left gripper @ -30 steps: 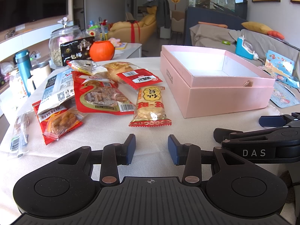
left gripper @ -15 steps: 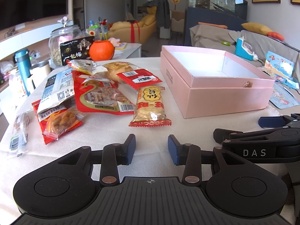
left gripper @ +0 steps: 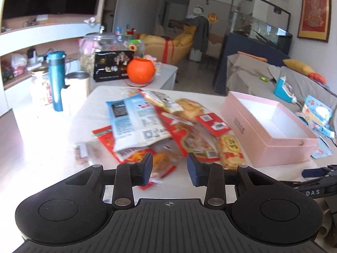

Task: Organize snacks
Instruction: 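Move the right tool to the yellow-wrapped bread pack while the left tool approaches the snack pile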

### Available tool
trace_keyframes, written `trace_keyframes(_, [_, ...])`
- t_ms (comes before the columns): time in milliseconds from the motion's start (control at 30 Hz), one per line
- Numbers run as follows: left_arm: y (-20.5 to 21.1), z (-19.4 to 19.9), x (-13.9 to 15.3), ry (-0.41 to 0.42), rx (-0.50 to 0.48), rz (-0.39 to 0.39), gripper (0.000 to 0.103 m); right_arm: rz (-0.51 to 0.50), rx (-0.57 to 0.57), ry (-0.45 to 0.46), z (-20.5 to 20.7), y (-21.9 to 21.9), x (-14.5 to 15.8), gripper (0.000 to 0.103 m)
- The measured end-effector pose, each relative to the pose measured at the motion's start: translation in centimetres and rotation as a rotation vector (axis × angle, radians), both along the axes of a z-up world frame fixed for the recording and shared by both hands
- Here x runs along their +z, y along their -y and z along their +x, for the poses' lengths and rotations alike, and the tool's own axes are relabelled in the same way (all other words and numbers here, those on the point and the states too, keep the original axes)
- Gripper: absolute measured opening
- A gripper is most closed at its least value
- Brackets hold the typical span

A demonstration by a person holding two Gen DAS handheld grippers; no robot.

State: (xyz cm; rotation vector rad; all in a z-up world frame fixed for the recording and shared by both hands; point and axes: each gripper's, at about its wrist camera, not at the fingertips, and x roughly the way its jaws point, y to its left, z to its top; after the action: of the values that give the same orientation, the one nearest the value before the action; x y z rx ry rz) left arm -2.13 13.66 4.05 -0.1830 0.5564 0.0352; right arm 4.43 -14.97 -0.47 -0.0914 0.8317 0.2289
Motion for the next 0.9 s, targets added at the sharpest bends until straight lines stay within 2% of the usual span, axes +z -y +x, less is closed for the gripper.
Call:
trace_keyframes(67, [-2.0, 0.0, 0.0, -0.017, 0.071, 0.014, 0.04, 0.006, 0.0, 0.051, -0.5, -0.1, -0.4, 0.103])
trace_keyframes(233, [-6.2, 1.0, -1.5, -0.091, 0.253, 0.069, 0.04, 0.009, -0.002, 0.051, -0.7, 0.1, -0.1, 0.103])
trace_keyframes(300, [-7.1, 1.4, -2.2, -0.118, 0.256, 0.054, 0.04, 0.007, 0.024, 0.054, -0.6, -0.1, 0.2, 0.102])
trace_keyframes(467, [-7.3, 2.6, -2.6, -0.105, 0.215, 0.065, 0.04, 0.097, 0.077, 0.103, 1.0, -1.3, 2.0, 0.103])
trace_keyframes(600, [-7.2, 3.3, -2.9, -0.104, 0.196, 0.068, 0.04, 0.201, 0.073, 0.037, 4.7, -3.2, 2.6, 0.102])
trace_keyframes(700, [-6.7, 2.9, -2.9, -0.112, 0.177, 0.081, 0.04, 0.211, 0.064, -0.003, 6.5, -5.1, 2.2, 0.101])
trace_keyframes(733, [-6.5, 2.6, -3.0, -0.113, 0.163, 0.089, 0.038, 0.214, 0.074, -0.014, 6.8, -5.9, 1.9, 0.1])
trace_keyframes(833, [-5.7, 1.7, -3.0, -0.114, 0.097, 0.085, 0.033, 0.148, 0.127, -0.02, 6.3, -8.5, 1.2, 0.084])
trace_keyframes(900, [-4.8, 1.2, -3.0, -0.119, 0.041, 0.085, 0.032, 0.066, 0.187, 0.011, 5.1, -10.0, 0.9, 0.062])
